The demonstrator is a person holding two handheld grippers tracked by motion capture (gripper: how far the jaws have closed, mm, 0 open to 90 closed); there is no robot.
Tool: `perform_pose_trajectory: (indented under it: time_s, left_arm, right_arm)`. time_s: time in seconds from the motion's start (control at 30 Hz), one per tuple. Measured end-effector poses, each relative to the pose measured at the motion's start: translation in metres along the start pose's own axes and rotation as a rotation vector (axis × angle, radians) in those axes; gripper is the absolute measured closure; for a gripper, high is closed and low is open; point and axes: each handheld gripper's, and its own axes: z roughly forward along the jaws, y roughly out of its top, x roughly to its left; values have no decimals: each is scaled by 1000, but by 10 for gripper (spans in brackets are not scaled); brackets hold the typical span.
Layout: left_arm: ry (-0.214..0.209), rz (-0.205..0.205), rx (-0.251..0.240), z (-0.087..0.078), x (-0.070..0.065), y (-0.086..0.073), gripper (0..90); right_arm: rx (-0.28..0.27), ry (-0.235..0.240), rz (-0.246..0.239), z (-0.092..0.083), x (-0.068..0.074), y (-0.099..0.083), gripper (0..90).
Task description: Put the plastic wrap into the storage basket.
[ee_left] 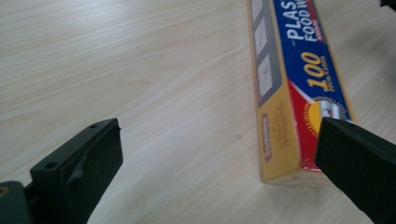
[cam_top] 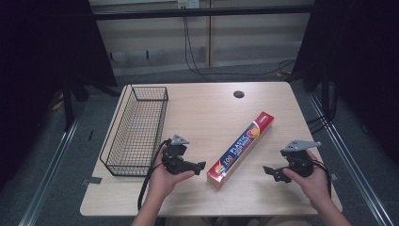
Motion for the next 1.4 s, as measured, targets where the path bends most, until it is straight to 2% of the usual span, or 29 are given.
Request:
perform_pose_trajectory:
  time_s: [0.03, 0.1, 0.23, 0.33, 0.4, 0.47, 0.53, 0.67, 0.73, 0.77, 0.8, 0.9, 1.07, 1.1, 1.13, 1.17, 1.2, 1.27, 1.37, 1.4]
  left_arm:
    - [-3, 11, 1, -1, 0, 2, 12]
    - [-13, -5, -3, 0, -2, 3, 13]
    - [-17, -8, 9, 0, -2, 5, 16]
    - [-24, -3, 25, 2, -2, 8, 19]
    - [-24, -13, 28, 3, -3, 12, 19]
    - [-38, -12, 25, 4, -3, 16, 19]
    - [-35, -2, 34, 4, -2, 21, 19]
    - [-35, -25, 38, 9, -4, 28, 24]
    - [-34, -7, 40, 9, -5, 32, 24]
    - [-37, -10, 32, 10, -7, 34, 24]
    - [-42, 7, 39, 10, -7, 36, 24]
    - [-42, 23, 51, 11, -9, 41, 29]
    - [-34, 11, 37, 15, -12, 48, 59]
    - [-36, 26, 44, 15, -11, 49, 59]
    - [-41, 16, 37, 16, -12, 50, 95]
    - [-54, 34, 48, 16, -12, 52, 104]
    - [-57, 32, 39, 18, -13, 53, 104]
    - [-52, 44, 50, 19, -13, 55, 105]
    - [-48, 27, 47, 21, -14, 59, 116]
    - [-48, 40, 56, 21, -14, 60, 116]
  right_arm:
    - [-7, -7, -9, -1, -1, 0, 35]
    - [-7, -4, -5, -2, -1, 1, 39]
    - [-22, -3, 2, -4, -2, 0, 41]
    - [-12, 0, -14, -5, -3, -1, 45]
    - [-13, 5, -5, -6, -5, -1, 48]
    - [-18, 3, -4, -6, -5, -1, 50]
    - [-20, 3, -2, -7, -6, -1, 49]
    - [-13, 7, -29, -6, -6, -1, 54]
    - [-11, 13, -31, -5, -6, -1, 54]
    - [-11, 13, -31, -5, -6, -1, 54]
    - [-14, 15, -32, -5, -6, -1, 54]
    - [-15, 19, -37, -5, -6, -1, 54]
    - [-19, 14, -34, -6, -6, -1, 54]
    - [-19, 14, -34, -6, -6, -1, 54]
    - [-18, 16, -28, -6, -6, -1, 54]
    - [-19, 19, -34, -6, -7, -1, 54]
    - [-19, 19, -34, -6, -7, -1, 54]
    - [-18, 22, -33, -6, -7, -1, 53]
    - [-17, 20, -31, -6, -7, -1, 53]
    - [-17, 20, -31, -6, -7, -1, 53]
